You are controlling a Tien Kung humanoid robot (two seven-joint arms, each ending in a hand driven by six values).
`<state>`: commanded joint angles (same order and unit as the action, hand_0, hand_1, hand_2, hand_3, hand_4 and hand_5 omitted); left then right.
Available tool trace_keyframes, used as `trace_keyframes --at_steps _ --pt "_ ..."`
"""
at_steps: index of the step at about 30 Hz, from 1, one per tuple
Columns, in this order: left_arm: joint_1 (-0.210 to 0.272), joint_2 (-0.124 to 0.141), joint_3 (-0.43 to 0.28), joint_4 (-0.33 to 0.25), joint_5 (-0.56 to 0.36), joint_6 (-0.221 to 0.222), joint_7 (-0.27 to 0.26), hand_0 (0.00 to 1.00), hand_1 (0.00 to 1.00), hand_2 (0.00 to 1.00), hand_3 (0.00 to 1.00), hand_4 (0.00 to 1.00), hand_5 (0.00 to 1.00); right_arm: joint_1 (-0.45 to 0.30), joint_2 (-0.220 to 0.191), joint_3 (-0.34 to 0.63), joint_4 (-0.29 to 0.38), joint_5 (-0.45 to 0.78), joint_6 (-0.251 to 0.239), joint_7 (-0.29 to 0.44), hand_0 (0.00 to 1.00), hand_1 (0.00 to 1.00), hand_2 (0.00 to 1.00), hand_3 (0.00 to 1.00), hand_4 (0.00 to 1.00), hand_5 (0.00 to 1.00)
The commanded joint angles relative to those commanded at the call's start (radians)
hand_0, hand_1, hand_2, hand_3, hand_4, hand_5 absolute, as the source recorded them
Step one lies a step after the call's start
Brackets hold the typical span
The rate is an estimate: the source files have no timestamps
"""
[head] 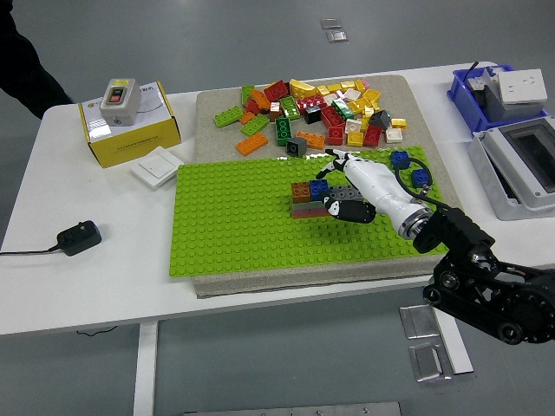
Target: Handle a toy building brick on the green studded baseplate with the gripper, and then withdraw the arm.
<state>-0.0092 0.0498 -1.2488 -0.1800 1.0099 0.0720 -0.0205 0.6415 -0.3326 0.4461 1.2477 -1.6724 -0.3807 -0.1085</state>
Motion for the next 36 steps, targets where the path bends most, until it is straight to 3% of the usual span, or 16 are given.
trace_keyframes --at_steps 24,36 --pt "-0.003 0.001 -0.005 0.0 0.011 -0.003 0.001 0.66 0.659 0.574 0.593 0.167 0.684 0.008 0.044 -0.032 -0.087 0.034 0.015 -0.001 0.845 0.915 0.998 0.656 0.543 0.436" --pt "-0.006 0.0 -0.011 0.0 0.017 -0.004 0.0 0.66 0.659 0.574 0.592 0.169 0.684 0.008 0.045 -0.047 -0.115 0.038 0.027 -0.011 0.846 0.916 0.998 0.657 0.533 0.448"
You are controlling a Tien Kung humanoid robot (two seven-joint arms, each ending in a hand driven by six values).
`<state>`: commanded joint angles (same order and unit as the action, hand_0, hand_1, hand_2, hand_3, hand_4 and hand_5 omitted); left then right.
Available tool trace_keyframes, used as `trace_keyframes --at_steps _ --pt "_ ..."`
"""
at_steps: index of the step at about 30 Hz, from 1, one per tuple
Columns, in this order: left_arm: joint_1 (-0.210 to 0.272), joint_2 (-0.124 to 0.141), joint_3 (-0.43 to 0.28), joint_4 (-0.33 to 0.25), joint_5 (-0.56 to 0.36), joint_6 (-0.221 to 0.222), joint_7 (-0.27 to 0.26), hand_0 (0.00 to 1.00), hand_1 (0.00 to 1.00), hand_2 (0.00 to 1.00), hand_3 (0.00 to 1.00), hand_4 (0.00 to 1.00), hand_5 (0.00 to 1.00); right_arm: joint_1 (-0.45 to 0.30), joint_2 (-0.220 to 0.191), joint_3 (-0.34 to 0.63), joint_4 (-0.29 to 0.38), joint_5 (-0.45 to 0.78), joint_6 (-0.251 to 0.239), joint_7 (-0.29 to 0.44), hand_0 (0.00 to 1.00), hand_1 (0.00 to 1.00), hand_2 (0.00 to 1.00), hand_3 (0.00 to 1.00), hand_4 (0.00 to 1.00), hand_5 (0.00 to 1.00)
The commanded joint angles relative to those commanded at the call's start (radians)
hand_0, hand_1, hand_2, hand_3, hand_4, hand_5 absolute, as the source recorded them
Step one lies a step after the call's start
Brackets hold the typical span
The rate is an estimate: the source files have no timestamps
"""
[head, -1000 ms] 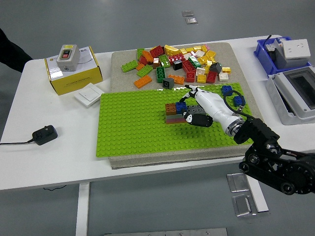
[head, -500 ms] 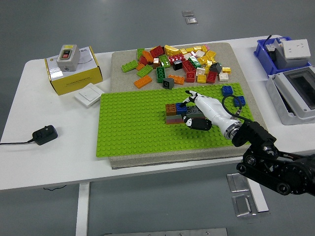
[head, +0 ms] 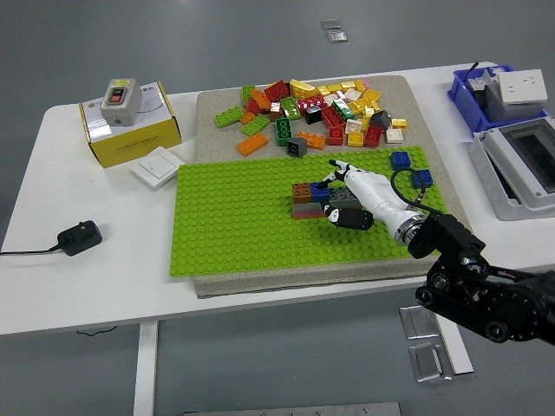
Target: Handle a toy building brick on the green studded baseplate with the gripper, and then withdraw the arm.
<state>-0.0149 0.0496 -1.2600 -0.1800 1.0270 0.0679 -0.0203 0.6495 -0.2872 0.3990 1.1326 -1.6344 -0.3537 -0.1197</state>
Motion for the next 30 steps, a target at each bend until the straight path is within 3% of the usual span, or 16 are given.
trace_keyframes --at_steps 13,20,30 --pt "0.001 -0.001 -0.004 0.0 0.001 0.001 0.001 0.66 0.659 0.575 0.592 0.171 0.683 0.0 -0.003 0.012 0.011 0.0 -0.002 0.004 0.847 0.915 0.998 0.658 0.529 0.452" --pt "0.003 0.0 -0.009 0.0 0.0 0.002 0.002 0.66 0.659 0.576 0.592 0.172 0.683 -0.004 -0.025 0.083 0.063 0.038 -0.012 0.036 0.847 0.914 0.995 0.662 0.529 0.452" --pt "0.005 -0.001 -0.007 0.0 -0.001 0.002 0.001 0.659 0.659 0.575 0.592 0.174 0.683 -0.03 -0.069 0.193 0.082 0.061 -0.031 0.075 0.839 0.896 0.969 0.701 0.532 0.434"
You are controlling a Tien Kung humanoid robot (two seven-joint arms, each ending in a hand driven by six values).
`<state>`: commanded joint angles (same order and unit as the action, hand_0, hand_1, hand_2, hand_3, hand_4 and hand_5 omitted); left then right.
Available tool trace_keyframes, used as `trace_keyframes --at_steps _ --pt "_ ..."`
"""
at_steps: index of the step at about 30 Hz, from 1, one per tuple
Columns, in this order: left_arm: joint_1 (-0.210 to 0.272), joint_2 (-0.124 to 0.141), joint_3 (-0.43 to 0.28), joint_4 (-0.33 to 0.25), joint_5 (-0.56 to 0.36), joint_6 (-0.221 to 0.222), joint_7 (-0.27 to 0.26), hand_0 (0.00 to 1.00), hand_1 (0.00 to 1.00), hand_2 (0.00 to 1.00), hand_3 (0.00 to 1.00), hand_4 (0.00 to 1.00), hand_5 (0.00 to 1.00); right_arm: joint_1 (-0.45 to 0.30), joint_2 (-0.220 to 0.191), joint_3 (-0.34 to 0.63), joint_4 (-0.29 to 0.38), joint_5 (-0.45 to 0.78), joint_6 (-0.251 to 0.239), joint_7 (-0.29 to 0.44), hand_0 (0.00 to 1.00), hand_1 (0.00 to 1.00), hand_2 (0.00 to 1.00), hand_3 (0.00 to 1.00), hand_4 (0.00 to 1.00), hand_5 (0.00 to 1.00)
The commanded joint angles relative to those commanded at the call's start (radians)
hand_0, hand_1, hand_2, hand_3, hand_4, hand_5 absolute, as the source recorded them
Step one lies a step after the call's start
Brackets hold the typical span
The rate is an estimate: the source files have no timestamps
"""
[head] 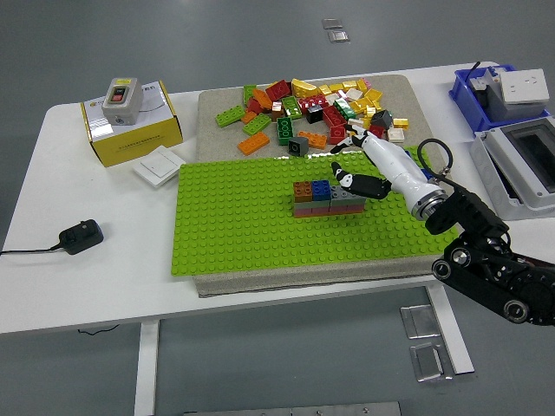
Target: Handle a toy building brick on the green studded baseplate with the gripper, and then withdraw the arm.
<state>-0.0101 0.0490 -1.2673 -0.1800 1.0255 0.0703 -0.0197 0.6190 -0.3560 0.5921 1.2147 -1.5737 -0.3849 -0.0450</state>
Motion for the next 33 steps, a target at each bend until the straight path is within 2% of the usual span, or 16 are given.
trace_keyframes --at_steps 2,3,8,9,10,14,15,18,28,33 --pt "0.0 0.0 0.001 0.0 -0.002 0.0 -0.001 0.659 0.659 0.575 0.592 0.174 0.683 -0.013 -0.02 0.027 -0.014 -0.041 -0.003 -0.02 0.839 0.896 0.969 0.701 0.532 0.434" --pt "0.001 0.0 0.002 0.0 -0.003 0.001 -0.001 0.659 0.659 0.575 0.592 0.175 0.682 -0.02 -0.032 0.039 -0.026 -0.065 -0.002 -0.035 0.845 0.907 0.996 0.824 0.539 0.386" --pt "0.006 0.002 -0.006 0.0 0.002 0.002 0.005 0.659 0.659 0.575 0.592 0.175 0.682 -0.053 -0.086 0.065 -0.096 -0.191 0.035 -0.12 0.845 0.907 0.996 0.824 0.539 0.386" --pt "0.006 0.002 -0.008 0.0 0.003 0.002 0.006 0.659 0.659 0.575 0.592 0.175 0.682 -0.06 -0.089 0.071 -0.105 -0.214 0.041 -0.133 0.852 0.925 0.998 0.921 0.553 0.336" --pt "0.007 0.002 -0.008 0.0 0.004 0.002 0.007 0.659 0.659 0.575 0.592 0.175 0.682 -0.067 -0.091 0.078 -0.115 -0.239 0.048 -0.147 0.852 0.925 0.998 0.921 0.553 0.336" --pt "0.006 0.002 -0.006 0.0 0.004 0.002 0.007 0.659 0.659 0.575 0.592 0.175 0.682 -0.085 -0.09 0.095 -0.139 -0.322 0.067 -0.179 0.852 0.925 0.998 0.921 0.553 0.336" --pt "0.006 0.003 -0.006 0.0 0.004 0.002 0.007 0.659 0.66 0.576 0.592 0.175 0.683 -0.085 -0.089 0.093 -0.142 -0.334 0.069 -0.182 0.857 0.928 0.998 0.958 0.548 0.338" --pt "0.006 0.004 -0.006 0.0 0.005 0.002 0.008 0.659 0.66 0.576 0.592 0.175 0.683 -0.078 -0.087 0.076 -0.152 -0.346 0.074 -0.186 0.857 0.928 0.998 0.958 0.548 0.338" --pt "0.001 0.006 0.002 0.0 -0.004 0.003 0.006 0.659 0.659 0.576 0.592 0.173 0.682 -0.01 -0.059 -0.052 -0.237 -0.297 0.093 -0.177 0.86 0.93 0.998 0.962 0.54 0.36" --pt "-0.002 0.006 0.003 0.0 -0.006 0.004 0.007 0.659 0.659 0.576 0.592 0.173 0.682 0.017 -0.047 -0.085 -0.288 -0.265 0.096 -0.16 0.86 0.93 0.998 0.962 0.54 0.36"
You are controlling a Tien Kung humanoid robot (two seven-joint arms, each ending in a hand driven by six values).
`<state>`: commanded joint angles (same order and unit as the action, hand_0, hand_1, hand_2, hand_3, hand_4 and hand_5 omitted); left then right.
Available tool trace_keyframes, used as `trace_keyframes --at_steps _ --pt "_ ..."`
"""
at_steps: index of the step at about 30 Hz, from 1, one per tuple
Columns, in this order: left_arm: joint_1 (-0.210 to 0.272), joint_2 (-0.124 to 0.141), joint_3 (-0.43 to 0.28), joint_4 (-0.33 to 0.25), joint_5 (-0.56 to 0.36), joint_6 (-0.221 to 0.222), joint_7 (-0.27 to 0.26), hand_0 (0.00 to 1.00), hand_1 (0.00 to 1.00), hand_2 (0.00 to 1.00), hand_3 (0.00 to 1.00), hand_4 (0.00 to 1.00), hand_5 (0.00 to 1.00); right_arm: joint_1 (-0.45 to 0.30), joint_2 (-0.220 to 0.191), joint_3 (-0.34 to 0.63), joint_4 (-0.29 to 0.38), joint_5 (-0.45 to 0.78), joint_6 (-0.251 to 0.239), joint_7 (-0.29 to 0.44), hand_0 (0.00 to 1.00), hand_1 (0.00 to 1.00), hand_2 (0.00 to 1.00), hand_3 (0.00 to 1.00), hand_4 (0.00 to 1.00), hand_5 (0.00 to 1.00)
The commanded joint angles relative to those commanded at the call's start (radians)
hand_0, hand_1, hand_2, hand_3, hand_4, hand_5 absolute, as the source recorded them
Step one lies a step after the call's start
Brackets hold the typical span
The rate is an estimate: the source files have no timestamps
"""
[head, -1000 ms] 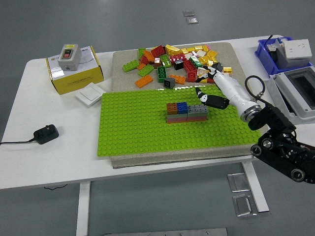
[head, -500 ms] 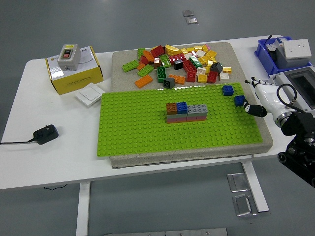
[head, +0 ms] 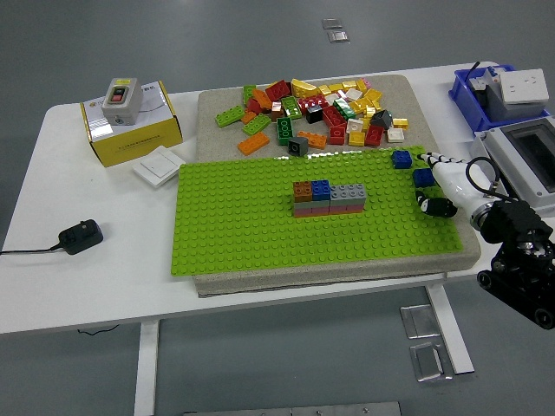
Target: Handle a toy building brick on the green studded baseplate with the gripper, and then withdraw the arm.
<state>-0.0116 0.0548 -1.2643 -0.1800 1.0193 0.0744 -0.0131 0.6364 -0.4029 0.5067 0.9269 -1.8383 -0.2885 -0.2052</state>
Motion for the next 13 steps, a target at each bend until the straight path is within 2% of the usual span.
trace_keyframes --at_steps 13 --pt "-0.004 0.001 0.0 0.0 0.0 0.0 0.001 0.659 0.66 0.576 0.592 0.172 0.681 0.046 0.025 -0.049 -0.093 0.068 0.003 0.04 0.861 0.928 0.998 0.943 0.555 0.339"
